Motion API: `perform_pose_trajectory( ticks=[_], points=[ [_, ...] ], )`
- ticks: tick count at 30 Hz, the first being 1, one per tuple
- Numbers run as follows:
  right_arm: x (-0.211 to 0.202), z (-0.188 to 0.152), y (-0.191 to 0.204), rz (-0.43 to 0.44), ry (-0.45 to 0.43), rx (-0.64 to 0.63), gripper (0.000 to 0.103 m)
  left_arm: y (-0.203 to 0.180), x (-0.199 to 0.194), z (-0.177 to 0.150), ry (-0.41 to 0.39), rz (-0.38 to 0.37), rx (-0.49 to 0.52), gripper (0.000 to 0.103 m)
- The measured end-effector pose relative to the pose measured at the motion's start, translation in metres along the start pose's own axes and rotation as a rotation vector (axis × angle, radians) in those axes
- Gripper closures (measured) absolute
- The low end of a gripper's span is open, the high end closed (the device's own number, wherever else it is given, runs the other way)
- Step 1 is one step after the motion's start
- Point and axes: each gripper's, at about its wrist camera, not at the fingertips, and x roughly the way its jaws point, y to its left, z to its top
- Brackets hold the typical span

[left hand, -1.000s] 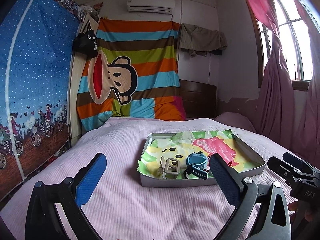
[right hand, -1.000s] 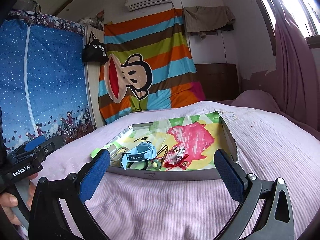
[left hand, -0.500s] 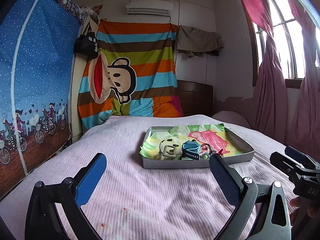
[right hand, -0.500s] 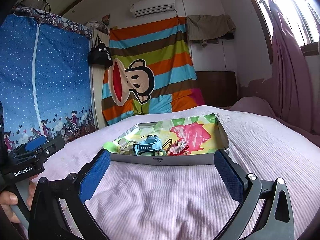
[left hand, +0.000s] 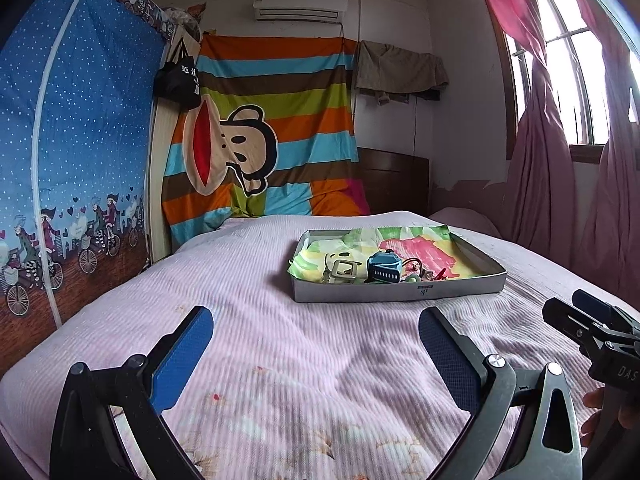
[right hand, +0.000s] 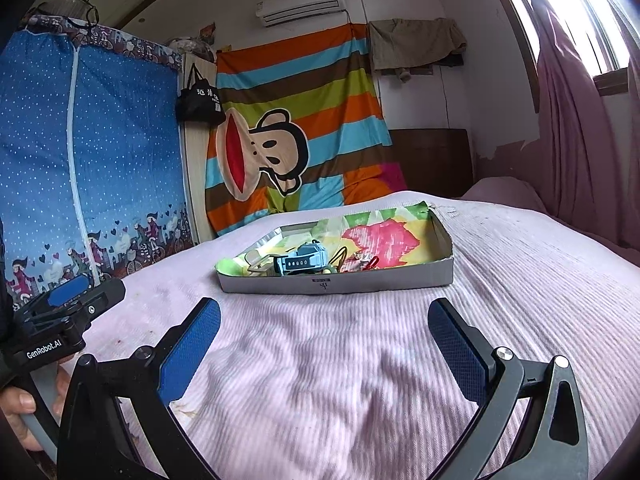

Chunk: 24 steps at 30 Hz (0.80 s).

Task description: Organize jewelry

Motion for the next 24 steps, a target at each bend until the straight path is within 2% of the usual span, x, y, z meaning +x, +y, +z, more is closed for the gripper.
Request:
perform_pose_trajectory(
  ticks=[11,24],
  points=[
    [-0.007,-0.01,-0.001,-0.026,0.014,-0.025,0.001,0.006,-0.005,-0.017,0.019,0.014,-0.015,0.0],
    [-0.012,-0.017,0.0,-0.026,0.017,-0.03,0.001,0.004,-0.006,-0.02,0.026,0.01,-0.012,0.0]
  ],
)
